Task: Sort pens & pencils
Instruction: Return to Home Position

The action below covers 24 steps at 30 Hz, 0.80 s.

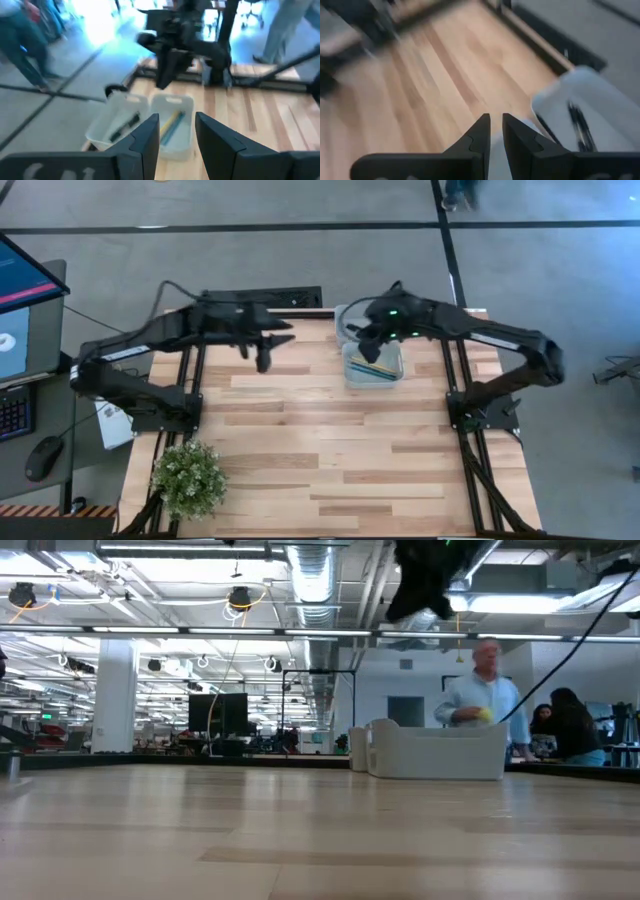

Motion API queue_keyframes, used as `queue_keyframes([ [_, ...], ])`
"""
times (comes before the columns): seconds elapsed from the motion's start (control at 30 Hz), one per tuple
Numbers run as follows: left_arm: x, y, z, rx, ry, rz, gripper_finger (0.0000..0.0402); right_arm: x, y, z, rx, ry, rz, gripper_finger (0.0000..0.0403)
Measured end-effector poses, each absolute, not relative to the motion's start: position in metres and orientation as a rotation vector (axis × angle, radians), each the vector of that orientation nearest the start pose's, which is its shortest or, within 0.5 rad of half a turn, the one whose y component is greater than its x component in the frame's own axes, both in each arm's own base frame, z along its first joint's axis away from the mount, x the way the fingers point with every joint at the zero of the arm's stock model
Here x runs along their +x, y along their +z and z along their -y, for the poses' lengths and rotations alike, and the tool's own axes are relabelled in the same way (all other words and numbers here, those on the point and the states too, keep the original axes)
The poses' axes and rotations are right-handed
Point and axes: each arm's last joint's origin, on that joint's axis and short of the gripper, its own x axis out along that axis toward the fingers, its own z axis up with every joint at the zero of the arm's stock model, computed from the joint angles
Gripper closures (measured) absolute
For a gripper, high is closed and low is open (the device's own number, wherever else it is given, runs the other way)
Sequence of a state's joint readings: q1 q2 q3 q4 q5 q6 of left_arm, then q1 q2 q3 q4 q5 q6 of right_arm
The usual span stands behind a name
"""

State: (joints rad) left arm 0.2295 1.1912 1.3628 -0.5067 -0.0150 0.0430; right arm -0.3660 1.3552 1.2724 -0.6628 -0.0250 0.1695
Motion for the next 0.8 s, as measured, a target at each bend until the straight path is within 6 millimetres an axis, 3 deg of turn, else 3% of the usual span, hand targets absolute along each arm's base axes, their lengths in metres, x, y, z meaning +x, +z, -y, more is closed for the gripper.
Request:
queue_keyframes([
  [0.2,0.187,0.432,-0.051,-0.017,0.311,-0.215,0.0283,0.223,0.389,0.078,0.284,-0.358,-0.437,0.0331],
  [0.33,0.154,0.426,-0.044,-0.029,0.353,-0.122,0.0283,0.193,0.417,0.055,0.220,-0.306,-0.281,0.0331],
  [0.47,0.127,0.406,-0.037,-0.045,0.362,-0.054,0.0283,0.169,0.432,0.031,0.127,-0.276,-0.201,0.0331],
  [0.53,0.117,0.390,-0.034,-0.056,0.364,-0.045,0.0283,0.163,0.431,0.021,0.099,-0.262,-0.164,0.0331],
  [0.63,0.103,0.369,-0.030,-0.066,0.369,-0.016,0.0283,0.159,0.415,0.007,0.065,-0.239,-0.129,0.0331],
  [0.8,0.088,0.333,-0.027,-0.074,0.383,0.055,0.0283,0.162,0.361,-0.009,0.052,-0.207,-0.050,0.0331],
])
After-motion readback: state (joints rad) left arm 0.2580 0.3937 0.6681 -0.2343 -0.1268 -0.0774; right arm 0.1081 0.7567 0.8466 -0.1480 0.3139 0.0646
